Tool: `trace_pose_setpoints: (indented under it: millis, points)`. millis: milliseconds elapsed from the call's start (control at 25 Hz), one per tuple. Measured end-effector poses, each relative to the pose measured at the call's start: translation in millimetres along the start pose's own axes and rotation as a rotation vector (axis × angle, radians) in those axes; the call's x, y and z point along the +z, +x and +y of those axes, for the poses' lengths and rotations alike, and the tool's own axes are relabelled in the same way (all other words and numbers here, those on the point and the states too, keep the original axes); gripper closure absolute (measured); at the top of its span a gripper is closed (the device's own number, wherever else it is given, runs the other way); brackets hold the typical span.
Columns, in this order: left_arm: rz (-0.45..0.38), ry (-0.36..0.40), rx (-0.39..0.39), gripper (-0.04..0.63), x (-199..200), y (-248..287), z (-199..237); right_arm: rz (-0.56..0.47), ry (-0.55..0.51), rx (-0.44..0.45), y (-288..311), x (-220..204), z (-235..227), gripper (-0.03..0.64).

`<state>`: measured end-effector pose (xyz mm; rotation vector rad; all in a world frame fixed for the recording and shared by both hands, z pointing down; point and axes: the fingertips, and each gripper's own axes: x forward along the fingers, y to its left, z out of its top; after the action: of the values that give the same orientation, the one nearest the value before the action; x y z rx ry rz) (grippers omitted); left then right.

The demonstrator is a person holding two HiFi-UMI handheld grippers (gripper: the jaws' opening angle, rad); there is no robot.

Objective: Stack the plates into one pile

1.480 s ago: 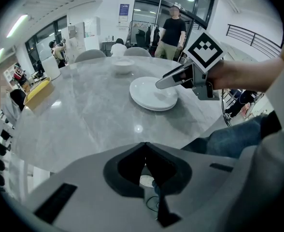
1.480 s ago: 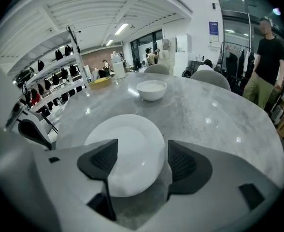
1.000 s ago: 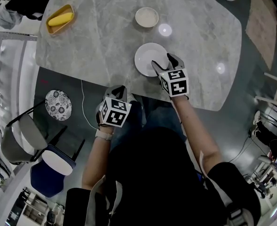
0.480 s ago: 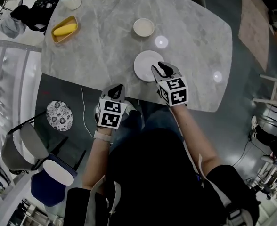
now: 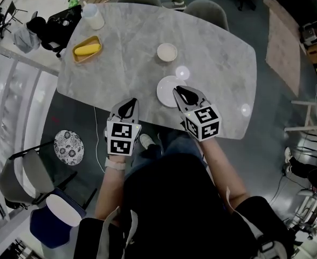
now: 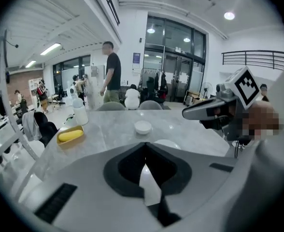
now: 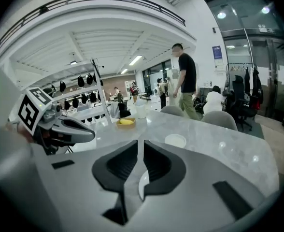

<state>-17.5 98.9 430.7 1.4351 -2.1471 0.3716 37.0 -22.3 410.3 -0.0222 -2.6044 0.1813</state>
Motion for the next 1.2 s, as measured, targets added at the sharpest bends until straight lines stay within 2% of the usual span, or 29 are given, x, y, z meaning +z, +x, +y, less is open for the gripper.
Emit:
trace_pose_setpoints:
  millis: [280,600,1200]
  points:
    - [-0.162,-0.006,0.030,0.588,55,-54,6,-0.121,-0.066,0.024,-41,58,35,0.568]
    - [-0.304,-0.002,0.044,0.588,89,-103,10,-0.230,-0.136,0.040,-76,95,68,0.568]
    - [-0.419,0.035,0.028,0.588,111,-139,-2,-0.285,-0.206,0.056,-95,110,97,0.568]
